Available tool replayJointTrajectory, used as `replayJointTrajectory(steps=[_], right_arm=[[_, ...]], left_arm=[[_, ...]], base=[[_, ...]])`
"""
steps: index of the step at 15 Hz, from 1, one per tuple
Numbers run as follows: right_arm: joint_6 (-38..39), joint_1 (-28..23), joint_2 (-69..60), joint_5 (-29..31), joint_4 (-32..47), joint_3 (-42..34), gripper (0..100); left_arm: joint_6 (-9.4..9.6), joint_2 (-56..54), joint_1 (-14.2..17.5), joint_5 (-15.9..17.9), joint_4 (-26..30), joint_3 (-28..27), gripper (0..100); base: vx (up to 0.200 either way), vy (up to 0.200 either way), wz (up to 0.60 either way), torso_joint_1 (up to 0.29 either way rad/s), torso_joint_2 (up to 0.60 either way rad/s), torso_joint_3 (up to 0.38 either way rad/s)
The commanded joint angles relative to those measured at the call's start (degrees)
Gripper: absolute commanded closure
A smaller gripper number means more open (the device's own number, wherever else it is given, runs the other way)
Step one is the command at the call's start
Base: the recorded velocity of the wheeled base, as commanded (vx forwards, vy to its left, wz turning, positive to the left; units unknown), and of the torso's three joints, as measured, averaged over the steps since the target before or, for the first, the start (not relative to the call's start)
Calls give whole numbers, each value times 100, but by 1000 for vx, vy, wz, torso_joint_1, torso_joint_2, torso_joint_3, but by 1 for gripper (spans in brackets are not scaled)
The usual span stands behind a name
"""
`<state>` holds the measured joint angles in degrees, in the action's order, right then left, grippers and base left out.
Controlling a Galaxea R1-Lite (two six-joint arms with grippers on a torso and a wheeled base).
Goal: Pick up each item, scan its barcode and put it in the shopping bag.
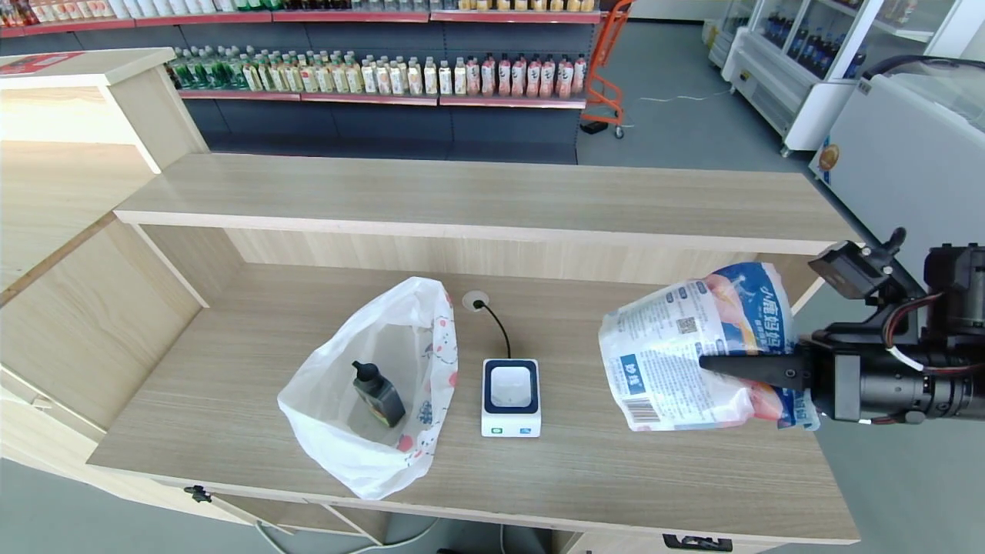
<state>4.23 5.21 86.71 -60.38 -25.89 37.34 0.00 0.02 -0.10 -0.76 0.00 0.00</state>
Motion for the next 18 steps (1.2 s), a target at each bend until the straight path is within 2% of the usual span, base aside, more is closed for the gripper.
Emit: replayJointTrajectory(steps=[1,4,10,18], right_arm=[[-1,227,-199,-88,-3,-95,100],[69,367,-207,-88,40,-166,100],[1590,807,-612,-88,111,-271,100],[1616,1044,-322,-70,102,-280,100]], left_arm=[[0,-2,1,-4,0,0,0],[0,-2,1,-4,0,0,0],[0,-2,1,-4,0,0,0],[0,-2,1,-4,0,0,0]], base=[[0,0,0,0,0,0],[0,0,0,0,0,0],[0,0,0,0,0,0],[0,0,0,0,0,0]])
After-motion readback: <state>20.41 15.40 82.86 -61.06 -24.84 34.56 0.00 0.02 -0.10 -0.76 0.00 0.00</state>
